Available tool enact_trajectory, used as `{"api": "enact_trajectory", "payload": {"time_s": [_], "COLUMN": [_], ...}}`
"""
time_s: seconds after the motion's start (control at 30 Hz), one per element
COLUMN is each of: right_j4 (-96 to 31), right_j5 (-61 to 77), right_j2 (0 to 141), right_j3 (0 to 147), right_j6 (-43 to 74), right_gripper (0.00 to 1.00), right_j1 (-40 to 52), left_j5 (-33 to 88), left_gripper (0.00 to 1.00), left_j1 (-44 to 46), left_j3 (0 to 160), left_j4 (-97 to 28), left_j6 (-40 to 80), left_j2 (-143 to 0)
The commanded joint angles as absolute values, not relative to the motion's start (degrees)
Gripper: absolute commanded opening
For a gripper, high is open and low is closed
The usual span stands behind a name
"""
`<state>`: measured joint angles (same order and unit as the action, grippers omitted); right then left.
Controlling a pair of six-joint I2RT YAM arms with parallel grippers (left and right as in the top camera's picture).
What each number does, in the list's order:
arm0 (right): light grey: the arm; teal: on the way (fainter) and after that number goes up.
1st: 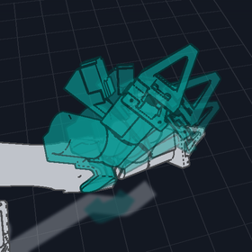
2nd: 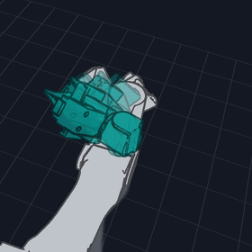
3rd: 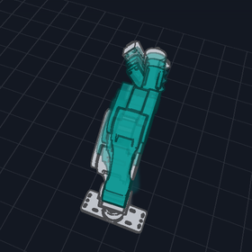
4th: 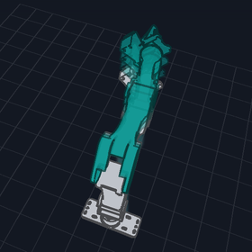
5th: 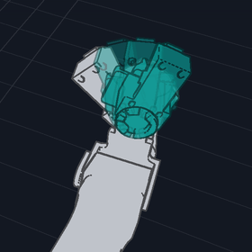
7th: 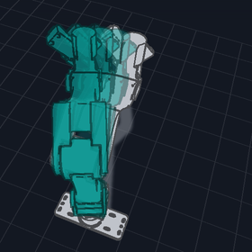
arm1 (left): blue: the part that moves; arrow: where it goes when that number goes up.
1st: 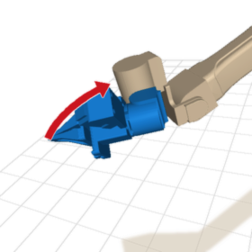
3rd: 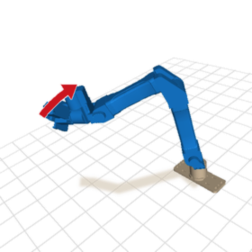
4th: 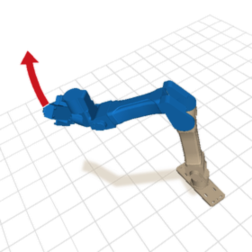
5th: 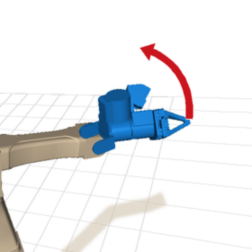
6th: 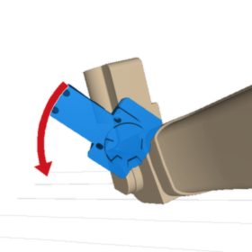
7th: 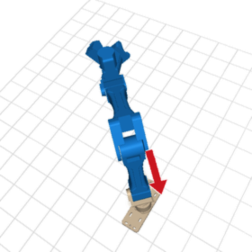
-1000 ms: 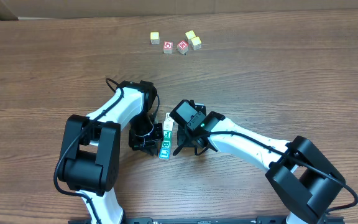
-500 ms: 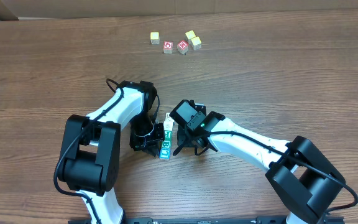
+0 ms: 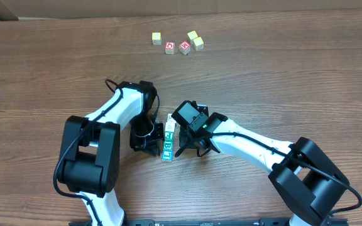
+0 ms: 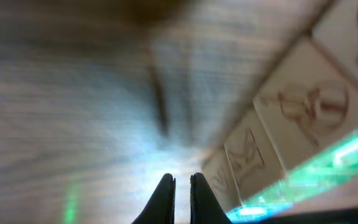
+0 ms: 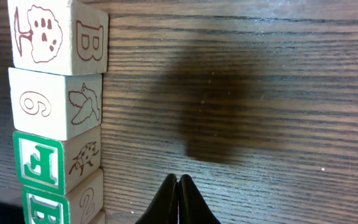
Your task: Flip 5 blocks
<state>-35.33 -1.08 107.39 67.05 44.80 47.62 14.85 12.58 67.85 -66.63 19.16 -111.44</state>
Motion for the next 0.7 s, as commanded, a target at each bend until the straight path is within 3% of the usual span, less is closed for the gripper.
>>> {"api": "enact_trajectory", "payload": {"time_s": [0.0,0.33,0.67], "right_j4": [-33.98,-26.55,-20.64], "right_j5": [-2.22,-8.62,-8.97], "right_j2": [107.09,107.37,111.59], "right_j3": [66.7,66.7,66.7], "right_j6": [44.97,44.99,44.99], "right_gripper": [0.05,0.05,0.05], "right_j1": [47.48,47.51,46.98], "left_j5": [12.67,12.69,12.69], "left_gripper": [0.04,0.04,0.04], "left_j1": [10.9,10.11,10.31], "left_j3": [67.94,68.27,68.29], "left_j4": [-64.31,-49.34,-47.27], "left_j6": [19.31,19.53,19.55], "left_j2": [-111.74,-111.74,-111.74]}}
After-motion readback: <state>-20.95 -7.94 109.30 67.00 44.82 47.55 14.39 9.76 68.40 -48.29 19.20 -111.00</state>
